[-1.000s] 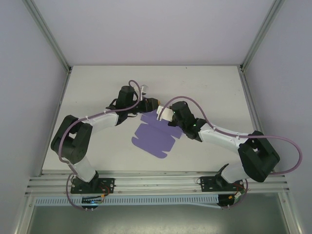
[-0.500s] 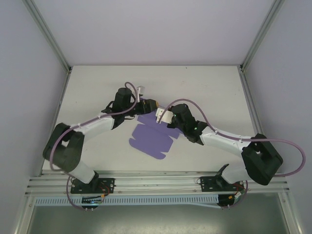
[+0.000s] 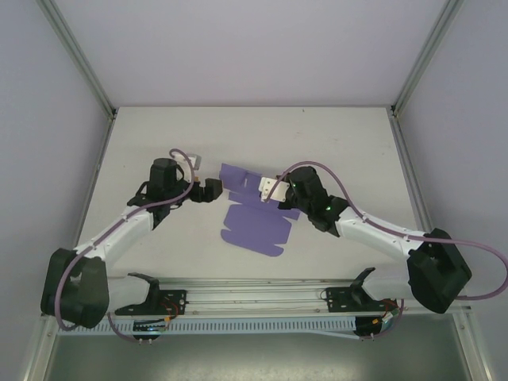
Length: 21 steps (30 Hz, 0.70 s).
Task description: Assemble paper box
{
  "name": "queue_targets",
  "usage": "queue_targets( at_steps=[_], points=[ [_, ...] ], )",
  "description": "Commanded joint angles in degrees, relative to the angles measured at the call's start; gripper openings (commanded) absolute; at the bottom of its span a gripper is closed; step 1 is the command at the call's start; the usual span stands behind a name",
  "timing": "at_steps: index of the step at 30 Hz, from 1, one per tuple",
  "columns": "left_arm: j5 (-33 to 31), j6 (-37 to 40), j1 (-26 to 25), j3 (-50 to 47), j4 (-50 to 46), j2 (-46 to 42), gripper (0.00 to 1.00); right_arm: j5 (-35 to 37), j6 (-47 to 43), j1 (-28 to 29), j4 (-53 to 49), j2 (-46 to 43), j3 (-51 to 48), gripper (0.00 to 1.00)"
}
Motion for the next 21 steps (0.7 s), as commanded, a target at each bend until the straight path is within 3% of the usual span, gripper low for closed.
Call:
queue_targets(
  at_steps=[1, 4, 9, 14, 21],
  points=[
    [4.0, 14.2, 0.9, 3.0, 0.8, 3.9, 0.96, -4.6, 0.2, -0.7, -5.6, -0.8, 2.8, 0.0],
    [7.8, 17.8, 3.1, 5.1, 1.3, 5.8, 0.84, -6.3, 0.4, -1.6, -8.4, -0.4, 4.1, 0.0],
    [22.9, 27.2, 5.8, 7.2, -1.0, 9.4, 0.84, -10.1, 0.8, -3.1, -8.8, -2.2, 4.0, 0.0],
    [30.7, 34.2, 5.8, 15.7, -10.2, 15.7, 0.76, -15.1, 1.2, -4.1, -7.7, -3.8, 3.5, 0.0],
    [39.3, 43.2, 5.8, 21.4, -20.1, 20.1, 0.76, -14.2, 1.0, -4.5, -6.5, -4.2, 3.6, 0.0]
  ],
)
